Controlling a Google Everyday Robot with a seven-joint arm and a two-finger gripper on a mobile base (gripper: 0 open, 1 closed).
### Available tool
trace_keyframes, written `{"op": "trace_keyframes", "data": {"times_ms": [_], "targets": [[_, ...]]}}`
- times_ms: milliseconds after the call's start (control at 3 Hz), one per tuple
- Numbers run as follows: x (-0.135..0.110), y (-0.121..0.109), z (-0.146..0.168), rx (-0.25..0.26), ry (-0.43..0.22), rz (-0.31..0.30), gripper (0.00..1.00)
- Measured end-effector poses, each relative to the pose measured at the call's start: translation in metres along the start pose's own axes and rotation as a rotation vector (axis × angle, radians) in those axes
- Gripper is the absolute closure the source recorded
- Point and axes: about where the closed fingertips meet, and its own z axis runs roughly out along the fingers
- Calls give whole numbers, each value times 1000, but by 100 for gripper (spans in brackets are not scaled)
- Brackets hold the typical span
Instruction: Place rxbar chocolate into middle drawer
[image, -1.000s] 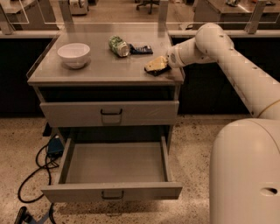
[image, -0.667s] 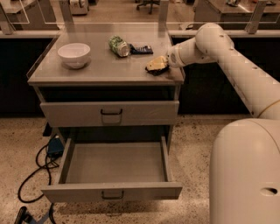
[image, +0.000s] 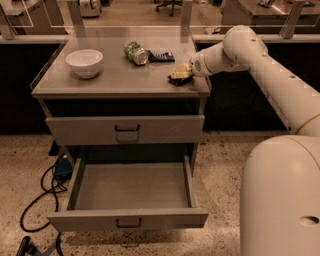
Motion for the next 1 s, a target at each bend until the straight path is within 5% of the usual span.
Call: {"op": "trace_keyframes", "data": {"times_ms": [667, 1000], "targets": [[2, 14, -13, -1, 10, -19, 100], [-18, 40, -91, 69, -69, -136, 100]]}}
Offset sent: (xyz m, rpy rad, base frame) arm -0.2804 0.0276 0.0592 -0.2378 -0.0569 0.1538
